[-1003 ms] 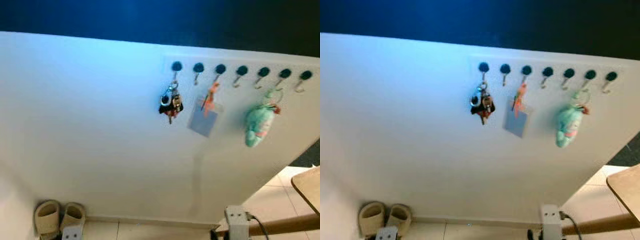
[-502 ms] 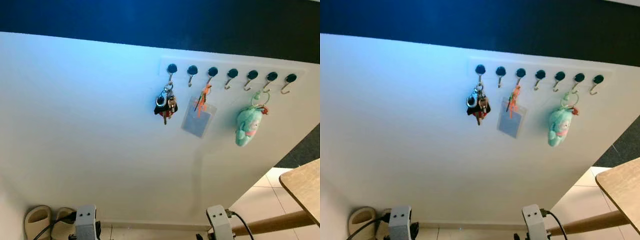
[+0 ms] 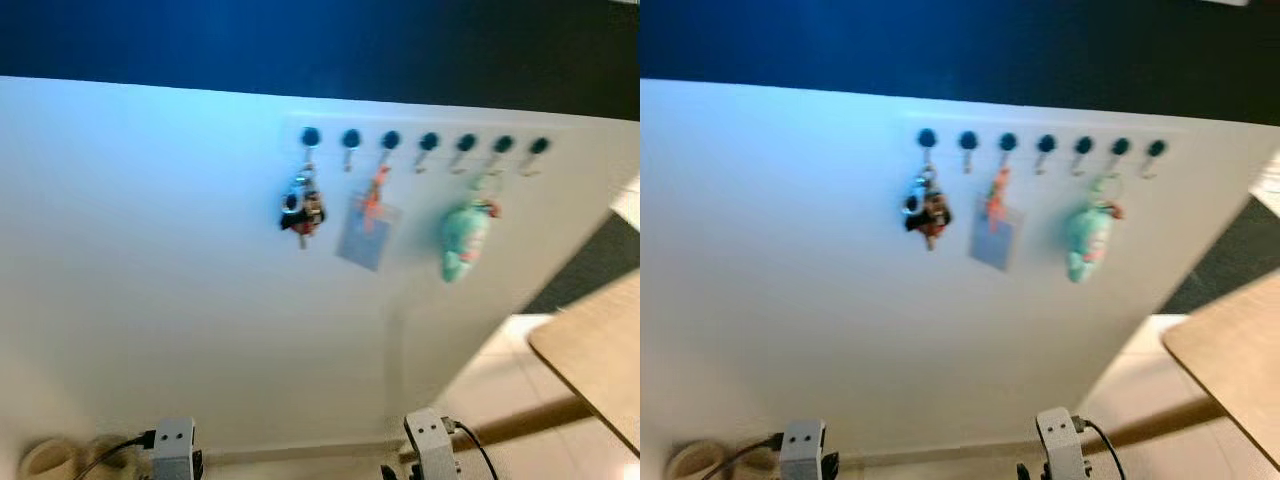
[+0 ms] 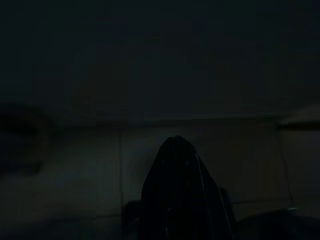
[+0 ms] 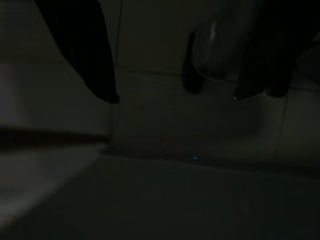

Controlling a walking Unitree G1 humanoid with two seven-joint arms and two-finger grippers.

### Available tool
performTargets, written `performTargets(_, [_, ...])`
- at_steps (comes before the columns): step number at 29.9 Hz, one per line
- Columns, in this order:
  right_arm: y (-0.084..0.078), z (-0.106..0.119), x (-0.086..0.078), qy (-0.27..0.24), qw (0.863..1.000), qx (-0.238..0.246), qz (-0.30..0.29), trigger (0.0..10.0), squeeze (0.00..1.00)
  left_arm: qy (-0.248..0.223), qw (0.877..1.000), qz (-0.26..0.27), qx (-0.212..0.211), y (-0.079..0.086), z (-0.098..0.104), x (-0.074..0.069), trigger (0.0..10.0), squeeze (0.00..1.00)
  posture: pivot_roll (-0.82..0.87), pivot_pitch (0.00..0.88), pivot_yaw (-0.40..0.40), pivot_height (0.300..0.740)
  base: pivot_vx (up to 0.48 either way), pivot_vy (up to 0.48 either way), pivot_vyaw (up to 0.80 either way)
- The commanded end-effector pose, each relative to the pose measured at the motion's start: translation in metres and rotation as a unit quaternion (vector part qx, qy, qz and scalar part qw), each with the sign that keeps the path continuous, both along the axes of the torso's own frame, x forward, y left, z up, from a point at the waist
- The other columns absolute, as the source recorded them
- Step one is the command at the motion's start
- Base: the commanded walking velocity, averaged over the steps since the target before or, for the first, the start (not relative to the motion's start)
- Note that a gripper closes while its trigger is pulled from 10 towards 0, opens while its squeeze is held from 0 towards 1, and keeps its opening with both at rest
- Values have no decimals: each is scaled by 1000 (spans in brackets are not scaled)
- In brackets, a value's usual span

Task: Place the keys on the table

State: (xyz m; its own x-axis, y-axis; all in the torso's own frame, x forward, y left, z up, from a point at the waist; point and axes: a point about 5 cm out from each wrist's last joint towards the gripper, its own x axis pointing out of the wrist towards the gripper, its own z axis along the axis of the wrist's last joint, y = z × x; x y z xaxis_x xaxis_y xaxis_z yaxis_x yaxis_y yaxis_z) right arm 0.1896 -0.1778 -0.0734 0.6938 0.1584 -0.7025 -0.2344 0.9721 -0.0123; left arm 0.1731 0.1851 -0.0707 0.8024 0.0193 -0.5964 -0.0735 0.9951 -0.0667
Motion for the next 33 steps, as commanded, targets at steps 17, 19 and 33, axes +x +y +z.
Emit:
performTargets(17, [2,-1,-3,-5,1000,9,7,10000,0,-2,1000,30,0,-2,-4,-8,10000,0,43,63,-89,740,0,-179,-93])
performTargets(19, [2,-1,-3,-5,1000,8,7,10000,0,-3,1000,31,0,-2,-4,-9,10000,0,44,65,-89,740,0,-444,0])
performTargets(33, [3,0,0,-5,1000,6,14,10000,0,1,998,59,-1,4,-5,-11,10000,0,47,72,-93,740,0,-56,0])
